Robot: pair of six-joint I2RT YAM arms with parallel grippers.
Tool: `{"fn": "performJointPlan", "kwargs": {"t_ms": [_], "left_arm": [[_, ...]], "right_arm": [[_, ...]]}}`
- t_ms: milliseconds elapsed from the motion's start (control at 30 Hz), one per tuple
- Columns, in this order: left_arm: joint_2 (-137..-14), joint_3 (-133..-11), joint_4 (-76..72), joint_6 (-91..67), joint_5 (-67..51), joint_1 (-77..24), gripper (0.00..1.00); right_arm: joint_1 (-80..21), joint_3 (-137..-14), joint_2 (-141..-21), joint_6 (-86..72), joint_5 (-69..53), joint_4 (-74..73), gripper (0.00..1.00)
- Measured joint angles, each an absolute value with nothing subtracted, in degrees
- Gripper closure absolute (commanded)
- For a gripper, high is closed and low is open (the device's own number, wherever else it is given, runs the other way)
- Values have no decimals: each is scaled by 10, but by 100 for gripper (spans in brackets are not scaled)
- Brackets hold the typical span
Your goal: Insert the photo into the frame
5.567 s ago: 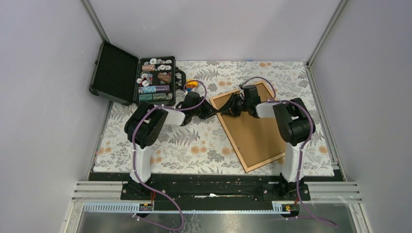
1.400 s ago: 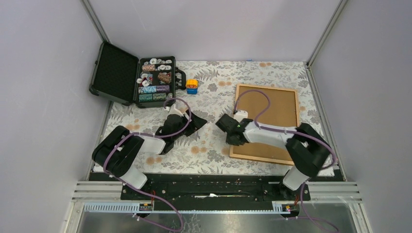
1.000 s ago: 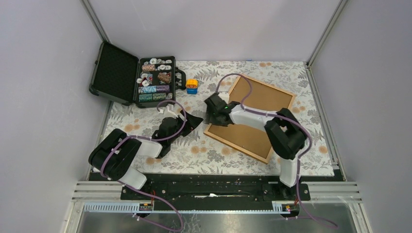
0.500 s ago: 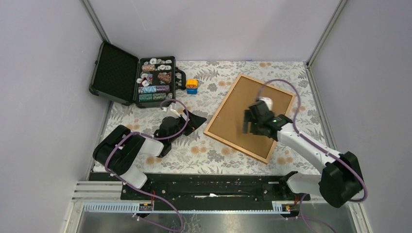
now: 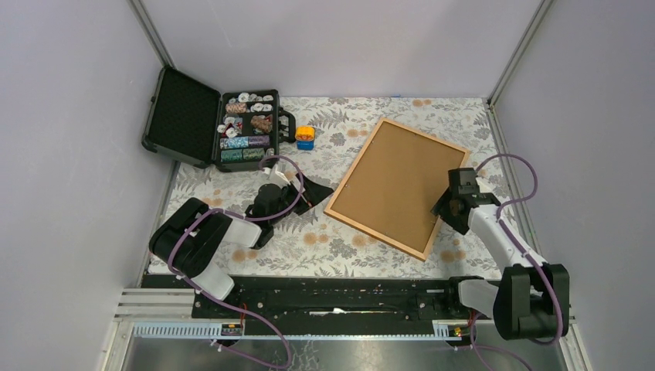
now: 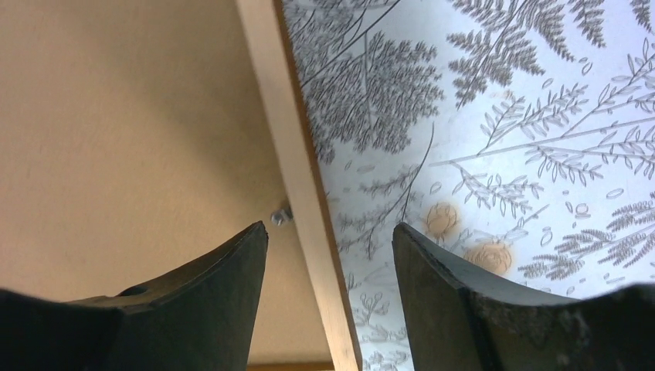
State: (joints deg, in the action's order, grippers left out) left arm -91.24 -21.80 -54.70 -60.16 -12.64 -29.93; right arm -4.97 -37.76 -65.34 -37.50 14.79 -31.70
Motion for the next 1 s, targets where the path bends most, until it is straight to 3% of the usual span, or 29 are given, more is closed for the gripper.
{"fn": "performJointPlan", "kwargs": {"t_ms": [300, 433, 833, 1000], "left_arm": [[-912, -218, -566, -595, -139, -299, 1], [-912, -218, -563, -590, -139, -302, 1], [-912, -232, -525, -578, -131, -325, 2], [-912, -232, -523, -574, -128, -326, 2]], "right_arm": [[46, -406, -775, -338, 81, -257, 34], [63, -429, -802, -329, 70, -239, 52], [65, -403, -832, -341, 33, -157, 72], [67, -392, -823, -325, 20, -142, 100]]}}
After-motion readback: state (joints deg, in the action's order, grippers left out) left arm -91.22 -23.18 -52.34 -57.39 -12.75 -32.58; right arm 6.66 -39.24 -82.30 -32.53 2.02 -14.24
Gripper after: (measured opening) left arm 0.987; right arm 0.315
